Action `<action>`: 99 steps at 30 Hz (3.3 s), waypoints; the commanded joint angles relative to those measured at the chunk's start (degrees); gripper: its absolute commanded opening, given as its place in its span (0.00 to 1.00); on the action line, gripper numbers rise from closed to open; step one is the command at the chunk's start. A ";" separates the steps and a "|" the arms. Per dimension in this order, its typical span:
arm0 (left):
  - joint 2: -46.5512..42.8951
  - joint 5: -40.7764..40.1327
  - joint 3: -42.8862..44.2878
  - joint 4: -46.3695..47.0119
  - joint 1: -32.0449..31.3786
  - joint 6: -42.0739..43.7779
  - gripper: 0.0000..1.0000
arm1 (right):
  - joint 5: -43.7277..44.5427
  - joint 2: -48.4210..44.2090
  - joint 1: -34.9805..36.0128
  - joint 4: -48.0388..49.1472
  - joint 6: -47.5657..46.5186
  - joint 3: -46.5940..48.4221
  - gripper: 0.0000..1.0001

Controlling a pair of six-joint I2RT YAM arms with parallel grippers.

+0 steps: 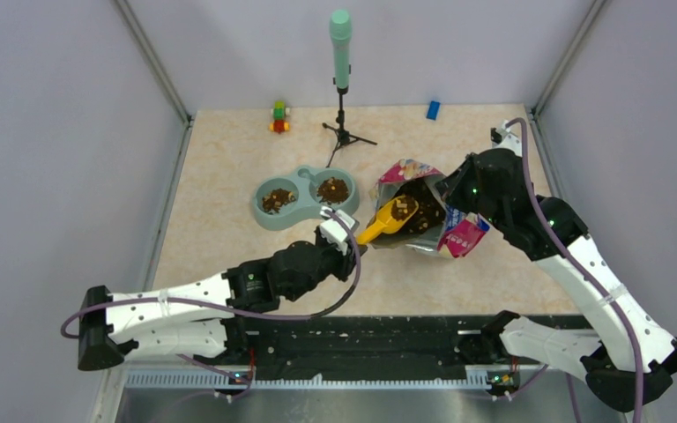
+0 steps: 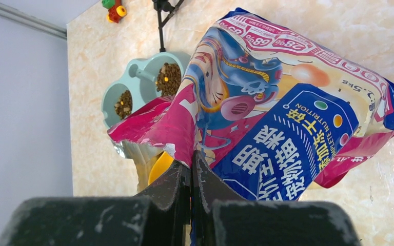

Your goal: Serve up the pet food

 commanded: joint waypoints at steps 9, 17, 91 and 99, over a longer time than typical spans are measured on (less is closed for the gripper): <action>-3.56 1.81 5.73 -3.00 -1.05 3.30 0.00 | 1.50 0.17 -0.48 0.79 -0.99 2.66 0.00; -5.54 2.75 7.89 -4.67 -1.18 4.59 0.00 | 1.88 0.14 -0.48 0.69 -1.28 3.69 0.00; -17.89 7.27 4.90 -10.28 -1.45 -0.48 0.00 | 2.36 -0.35 -0.49 -0.25 -1.02 3.79 0.00; -22.26 2.38 5.93 -15.53 -1.49 -0.20 0.00 | 2.00 0.44 -0.48 0.44 -1.09 3.82 0.00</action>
